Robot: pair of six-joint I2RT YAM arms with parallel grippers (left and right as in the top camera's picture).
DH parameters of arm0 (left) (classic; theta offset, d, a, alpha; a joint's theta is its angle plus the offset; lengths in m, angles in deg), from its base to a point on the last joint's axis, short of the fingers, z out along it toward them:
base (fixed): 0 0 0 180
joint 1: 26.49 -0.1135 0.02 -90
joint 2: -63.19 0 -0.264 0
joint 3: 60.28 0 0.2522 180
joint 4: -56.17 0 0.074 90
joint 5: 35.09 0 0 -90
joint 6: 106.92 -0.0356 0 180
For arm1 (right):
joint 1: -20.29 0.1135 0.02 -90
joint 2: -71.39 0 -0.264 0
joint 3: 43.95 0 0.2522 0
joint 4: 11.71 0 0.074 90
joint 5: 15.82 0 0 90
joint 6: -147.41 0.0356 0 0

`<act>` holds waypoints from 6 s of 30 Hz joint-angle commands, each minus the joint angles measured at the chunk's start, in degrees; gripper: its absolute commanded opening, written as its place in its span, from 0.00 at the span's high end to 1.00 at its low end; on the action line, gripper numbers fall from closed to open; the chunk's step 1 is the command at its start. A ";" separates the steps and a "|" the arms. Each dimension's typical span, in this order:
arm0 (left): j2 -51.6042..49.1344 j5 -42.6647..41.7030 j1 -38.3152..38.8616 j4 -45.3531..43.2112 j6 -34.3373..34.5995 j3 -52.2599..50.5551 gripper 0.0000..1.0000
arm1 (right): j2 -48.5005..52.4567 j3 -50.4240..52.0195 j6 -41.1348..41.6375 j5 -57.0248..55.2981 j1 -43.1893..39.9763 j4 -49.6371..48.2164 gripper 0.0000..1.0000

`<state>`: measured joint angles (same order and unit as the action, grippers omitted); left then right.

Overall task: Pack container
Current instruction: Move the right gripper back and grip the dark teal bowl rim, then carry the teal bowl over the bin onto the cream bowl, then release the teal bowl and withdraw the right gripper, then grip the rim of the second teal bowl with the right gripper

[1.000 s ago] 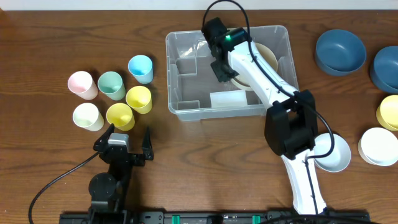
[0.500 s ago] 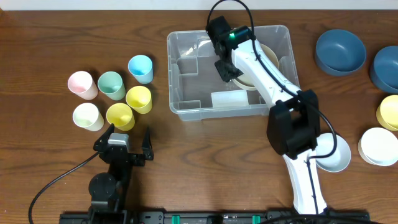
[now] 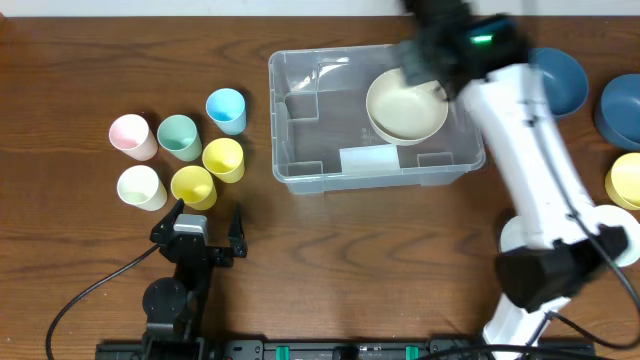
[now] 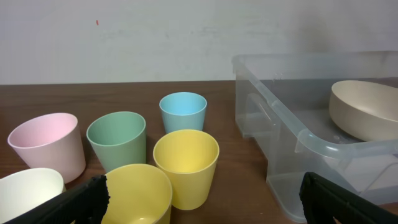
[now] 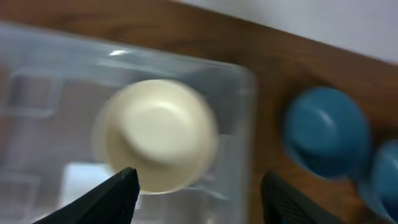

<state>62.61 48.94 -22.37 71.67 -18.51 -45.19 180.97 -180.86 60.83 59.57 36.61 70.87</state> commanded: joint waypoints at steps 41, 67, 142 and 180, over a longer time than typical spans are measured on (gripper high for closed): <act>0.35 -0.70 -0.35 1.86 -0.74 -1.09 0.02 | 29.29 0.24 -3.52 6.49 -26.05 -9.25 0.63; 0.35 -0.70 -0.35 1.86 -0.74 -1.09 0.02 | 18.91 0.15 -4.33 5.51 -25.31 -6.69 0.99; 0.35 -0.70 -0.35 1.86 -0.74 -1.09 0.02 | 21.03 0.07 -1.79 4.96 9.84 -2.12 0.56; 0.35 -0.70 -0.35 1.86 -0.74 -1.09 0.02 | 9.31 -3.48 5.35 -2.49 -37.59 5.70 0.32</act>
<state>62.61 48.91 -22.37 71.67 -18.51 -45.19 187.46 -184.58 66.38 59.27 0.70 76.81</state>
